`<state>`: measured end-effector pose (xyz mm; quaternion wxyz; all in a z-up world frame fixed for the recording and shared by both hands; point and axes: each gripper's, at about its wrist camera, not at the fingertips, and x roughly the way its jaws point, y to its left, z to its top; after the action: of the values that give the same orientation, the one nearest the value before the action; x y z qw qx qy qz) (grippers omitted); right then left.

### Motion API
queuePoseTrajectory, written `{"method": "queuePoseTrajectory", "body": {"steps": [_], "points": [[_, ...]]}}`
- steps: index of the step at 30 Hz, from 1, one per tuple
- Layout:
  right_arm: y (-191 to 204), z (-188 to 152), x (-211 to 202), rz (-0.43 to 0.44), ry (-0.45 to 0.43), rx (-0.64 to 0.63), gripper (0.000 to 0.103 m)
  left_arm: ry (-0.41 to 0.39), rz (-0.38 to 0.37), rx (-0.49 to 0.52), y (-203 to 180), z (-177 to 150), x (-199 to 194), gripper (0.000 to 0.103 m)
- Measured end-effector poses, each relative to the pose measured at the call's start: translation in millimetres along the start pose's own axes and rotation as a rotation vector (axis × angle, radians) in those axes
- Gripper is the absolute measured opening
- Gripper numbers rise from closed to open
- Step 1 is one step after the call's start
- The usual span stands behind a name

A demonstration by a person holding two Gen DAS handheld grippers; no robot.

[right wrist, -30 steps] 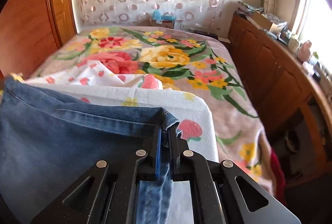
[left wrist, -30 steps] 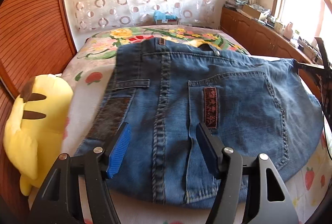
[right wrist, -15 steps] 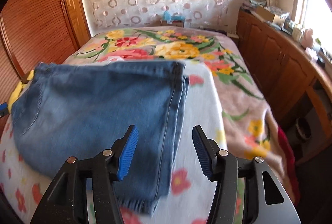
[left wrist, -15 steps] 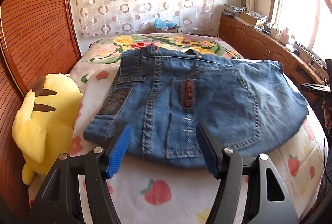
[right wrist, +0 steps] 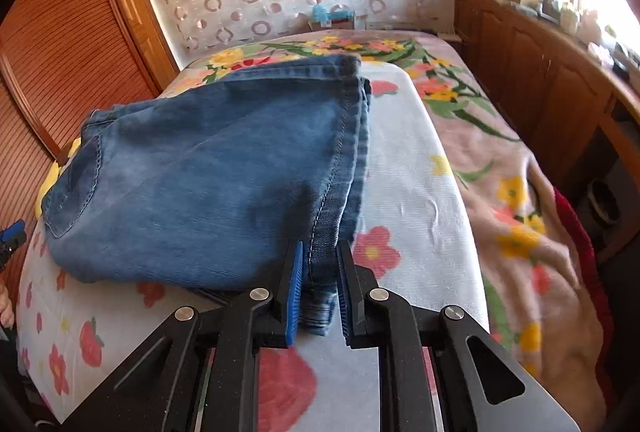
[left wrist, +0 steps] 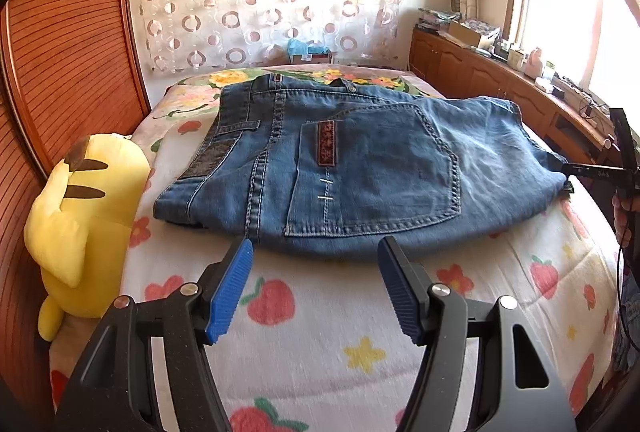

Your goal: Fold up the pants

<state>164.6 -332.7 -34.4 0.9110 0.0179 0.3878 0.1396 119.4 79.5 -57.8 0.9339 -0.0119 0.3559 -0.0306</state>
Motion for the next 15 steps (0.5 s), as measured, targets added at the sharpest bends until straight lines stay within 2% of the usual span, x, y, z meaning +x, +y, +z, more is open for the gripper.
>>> {"method": "queuePoseTrajectory", "body": {"steps": [3,6,12,15], "points": [[9.2,-0.6,-13.9,0.053,-0.033,-0.012,0.013,-0.014,-0.002,-0.006,-0.8,-2.7,-7.7,0.067],[13.8,-1.2,-25.6,0.053,-0.054,-0.02,0.013,-0.023,-0.005,-0.01,0.2,-2.9,-11.4,0.067],[10.3,-16.9,-16.0,0.016,-0.009,-0.001,0.013,-0.034,-0.008,-0.017,1.8,-2.3,-14.2,0.067],[11.4,-20.3,-14.1,-0.006,-0.018,0.0,0.013,-0.032,-0.008,-0.019,1.4,-2.6,-13.9,0.067]]}}
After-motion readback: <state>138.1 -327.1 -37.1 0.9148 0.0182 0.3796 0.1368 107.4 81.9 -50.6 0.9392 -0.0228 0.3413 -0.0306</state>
